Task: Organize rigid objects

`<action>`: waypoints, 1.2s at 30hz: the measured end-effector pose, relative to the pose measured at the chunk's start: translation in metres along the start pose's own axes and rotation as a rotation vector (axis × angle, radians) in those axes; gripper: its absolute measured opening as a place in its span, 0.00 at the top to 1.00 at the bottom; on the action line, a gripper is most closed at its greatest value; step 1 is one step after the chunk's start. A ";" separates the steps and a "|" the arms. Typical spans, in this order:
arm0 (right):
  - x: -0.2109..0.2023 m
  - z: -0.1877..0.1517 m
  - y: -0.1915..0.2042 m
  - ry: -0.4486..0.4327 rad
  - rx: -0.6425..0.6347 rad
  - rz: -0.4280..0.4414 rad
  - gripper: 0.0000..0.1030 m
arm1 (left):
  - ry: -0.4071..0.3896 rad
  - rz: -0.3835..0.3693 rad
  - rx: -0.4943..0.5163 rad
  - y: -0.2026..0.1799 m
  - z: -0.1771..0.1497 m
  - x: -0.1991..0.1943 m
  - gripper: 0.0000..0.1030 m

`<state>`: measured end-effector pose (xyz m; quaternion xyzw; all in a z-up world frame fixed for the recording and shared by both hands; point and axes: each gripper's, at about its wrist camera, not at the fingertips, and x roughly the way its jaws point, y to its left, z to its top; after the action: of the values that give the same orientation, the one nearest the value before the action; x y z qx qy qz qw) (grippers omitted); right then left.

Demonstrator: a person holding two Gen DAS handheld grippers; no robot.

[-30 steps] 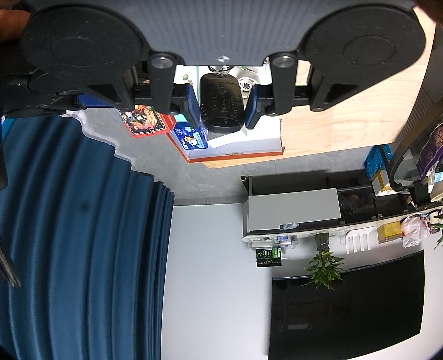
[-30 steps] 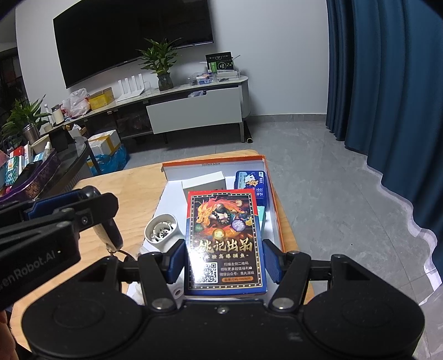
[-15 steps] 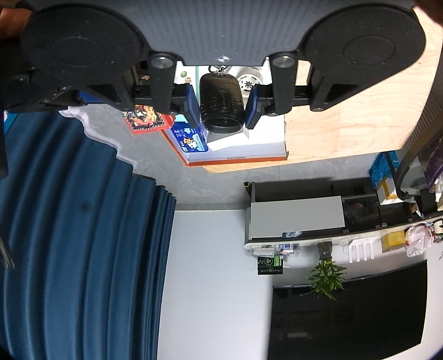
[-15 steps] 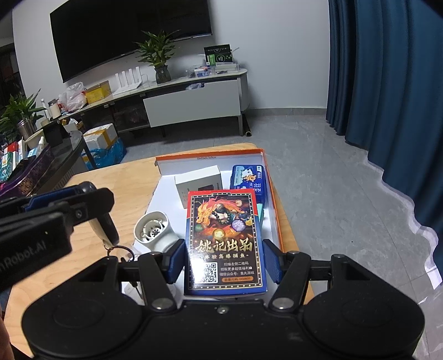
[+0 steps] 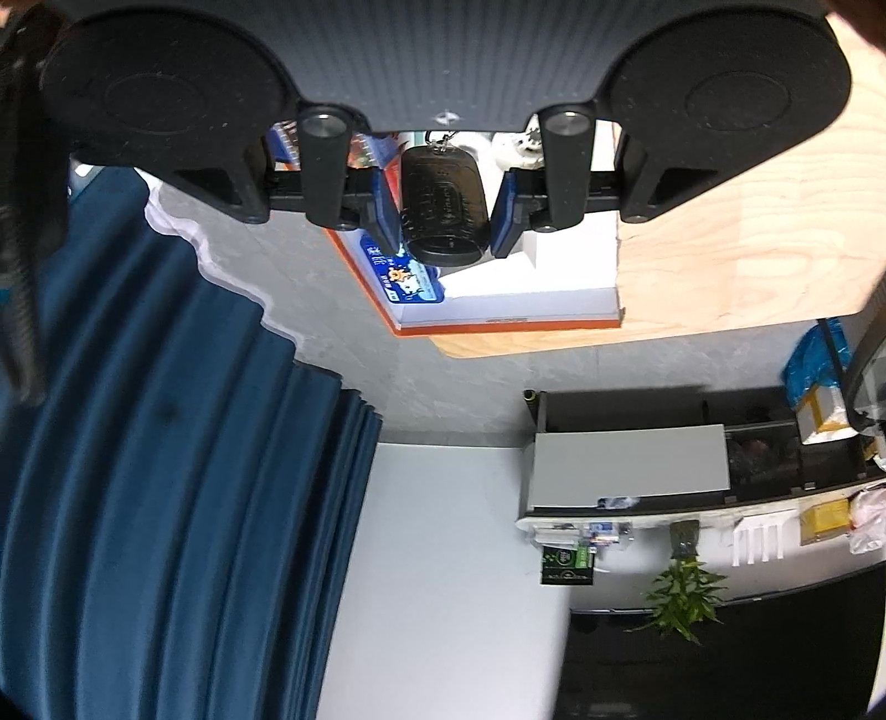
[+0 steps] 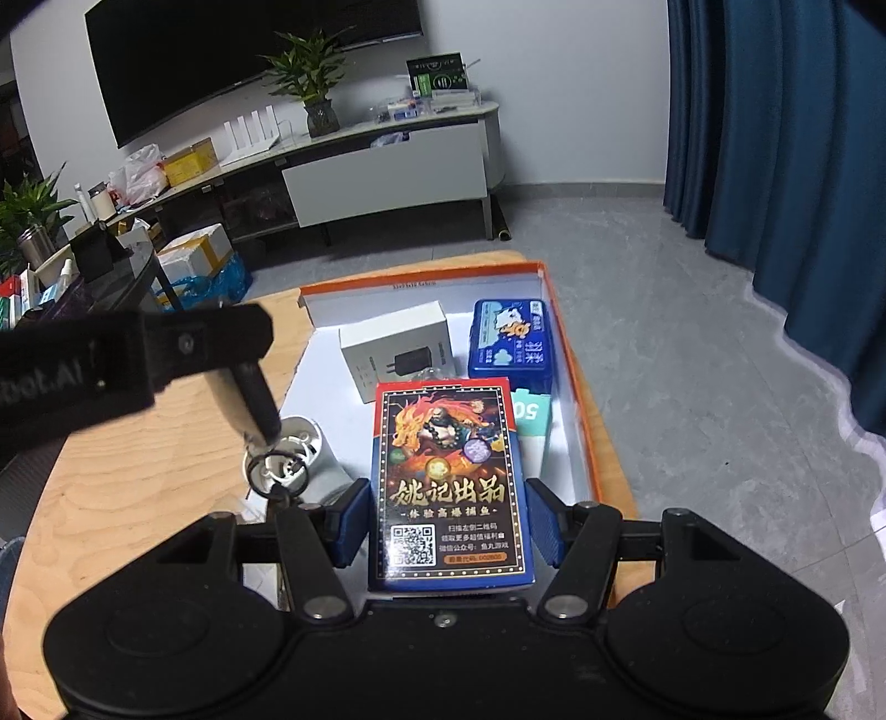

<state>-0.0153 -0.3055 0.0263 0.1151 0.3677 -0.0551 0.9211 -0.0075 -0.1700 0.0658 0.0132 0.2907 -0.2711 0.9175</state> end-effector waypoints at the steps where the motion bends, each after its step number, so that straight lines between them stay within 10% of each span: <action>1: 0.004 0.000 0.000 0.005 0.001 0.004 0.31 | 0.003 0.004 0.004 0.000 0.000 0.001 0.63; 14: -0.047 -0.009 -0.011 -0.066 -0.037 -0.054 0.22 | -0.026 0.135 0.061 -0.017 -0.013 -0.043 0.00; 21: -0.094 -0.037 -0.015 -0.088 -0.066 -0.064 0.17 | 0.012 0.302 0.058 -0.031 -0.029 -0.074 0.00; 36: -0.116 -0.088 -0.022 -0.048 -0.017 -0.086 0.17 | 0.070 0.342 -0.017 -0.034 -0.079 -0.096 0.00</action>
<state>-0.1619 -0.3029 0.0406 0.0898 0.3506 -0.0945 0.9274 -0.1323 -0.1377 0.0567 0.0643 0.3182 -0.1080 0.9397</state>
